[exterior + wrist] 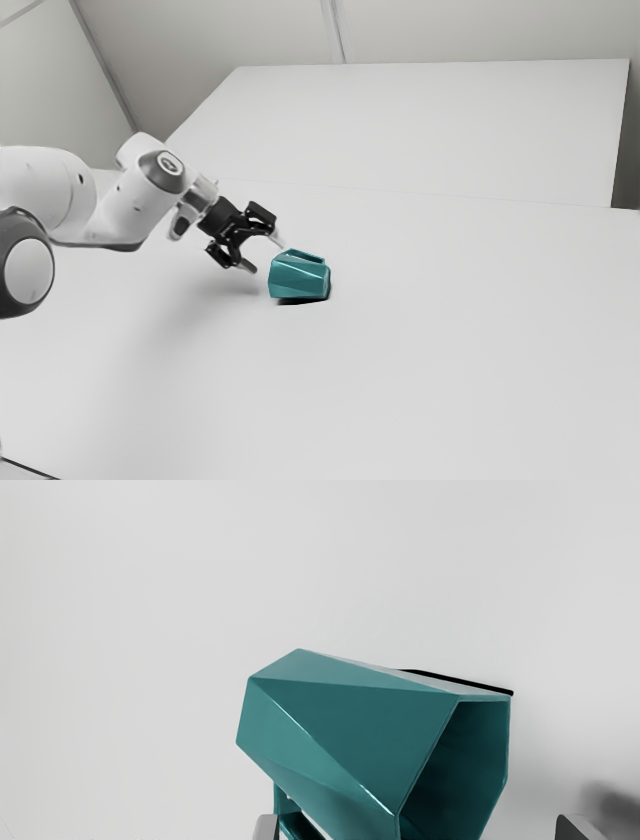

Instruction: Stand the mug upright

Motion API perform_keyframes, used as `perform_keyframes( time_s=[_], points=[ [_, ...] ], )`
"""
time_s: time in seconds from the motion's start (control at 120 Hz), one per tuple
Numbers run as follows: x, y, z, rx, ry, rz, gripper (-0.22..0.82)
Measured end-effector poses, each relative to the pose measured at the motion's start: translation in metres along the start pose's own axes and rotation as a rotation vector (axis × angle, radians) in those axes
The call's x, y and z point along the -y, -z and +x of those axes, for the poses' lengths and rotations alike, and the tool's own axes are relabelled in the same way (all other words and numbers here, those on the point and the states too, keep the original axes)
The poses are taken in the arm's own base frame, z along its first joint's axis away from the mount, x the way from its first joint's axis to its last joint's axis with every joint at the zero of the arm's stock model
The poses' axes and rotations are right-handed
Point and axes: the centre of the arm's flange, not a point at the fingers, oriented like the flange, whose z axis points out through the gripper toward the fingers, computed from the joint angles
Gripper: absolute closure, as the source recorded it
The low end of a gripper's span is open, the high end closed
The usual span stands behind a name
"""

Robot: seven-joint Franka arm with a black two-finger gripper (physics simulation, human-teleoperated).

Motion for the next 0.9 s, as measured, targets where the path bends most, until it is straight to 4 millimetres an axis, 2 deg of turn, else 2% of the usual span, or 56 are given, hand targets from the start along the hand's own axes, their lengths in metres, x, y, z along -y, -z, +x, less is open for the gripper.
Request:
perform_keyframes(
  time_s=[0.208,0.358,0.458,0.5,0.617,0.683,0.792,0.9],
  points=[
    [0.013,-0.015,-0.001,0.020,0.030,0.074,0.00],
    [0.010,-0.032,-0.001,0.012,0.071,0.121,0.00],
    [0.009,-0.037,-0.002,0.011,0.084,0.132,0.01],
    [0.010,-0.037,-0.002,0.012,0.082,0.130,0.08],
    [0.009,-0.036,-0.002,0.011,0.070,0.111,0.39],
    [0.011,-0.034,-0.002,0.014,0.062,0.106,0.52],
    [0.020,-0.029,-0.004,0.023,0.041,0.102,0.65],
    [0.029,-0.023,-0.006,0.034,0.020,0.099,0.71]
  ],
)
